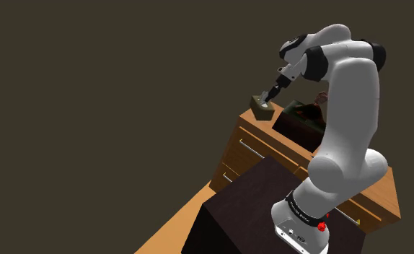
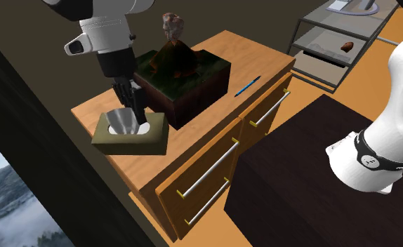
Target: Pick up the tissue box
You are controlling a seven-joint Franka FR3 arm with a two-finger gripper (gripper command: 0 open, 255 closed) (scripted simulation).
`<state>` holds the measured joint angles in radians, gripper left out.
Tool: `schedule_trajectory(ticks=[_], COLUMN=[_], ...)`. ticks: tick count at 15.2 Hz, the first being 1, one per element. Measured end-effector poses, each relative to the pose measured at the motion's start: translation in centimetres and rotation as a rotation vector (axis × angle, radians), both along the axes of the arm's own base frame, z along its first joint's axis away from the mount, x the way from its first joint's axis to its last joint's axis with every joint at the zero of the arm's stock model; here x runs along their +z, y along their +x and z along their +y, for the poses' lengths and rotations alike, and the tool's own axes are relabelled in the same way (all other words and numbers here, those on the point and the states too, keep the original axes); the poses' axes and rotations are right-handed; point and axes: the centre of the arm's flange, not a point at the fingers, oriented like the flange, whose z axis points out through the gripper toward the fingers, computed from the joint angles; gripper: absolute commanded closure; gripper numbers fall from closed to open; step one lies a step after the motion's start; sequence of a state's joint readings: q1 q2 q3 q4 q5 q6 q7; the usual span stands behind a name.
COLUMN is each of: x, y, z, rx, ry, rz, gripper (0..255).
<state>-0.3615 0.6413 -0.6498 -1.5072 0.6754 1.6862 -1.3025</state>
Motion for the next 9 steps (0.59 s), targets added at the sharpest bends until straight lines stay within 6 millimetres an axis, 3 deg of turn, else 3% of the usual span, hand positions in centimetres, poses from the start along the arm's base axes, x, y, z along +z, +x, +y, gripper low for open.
schedule_trajectory(ticks=[9], x=[4.6], y=[0.0], z=[-0.1], rx=[0.000], ry=[-0.001], rz=[0.000], gripper=[255])
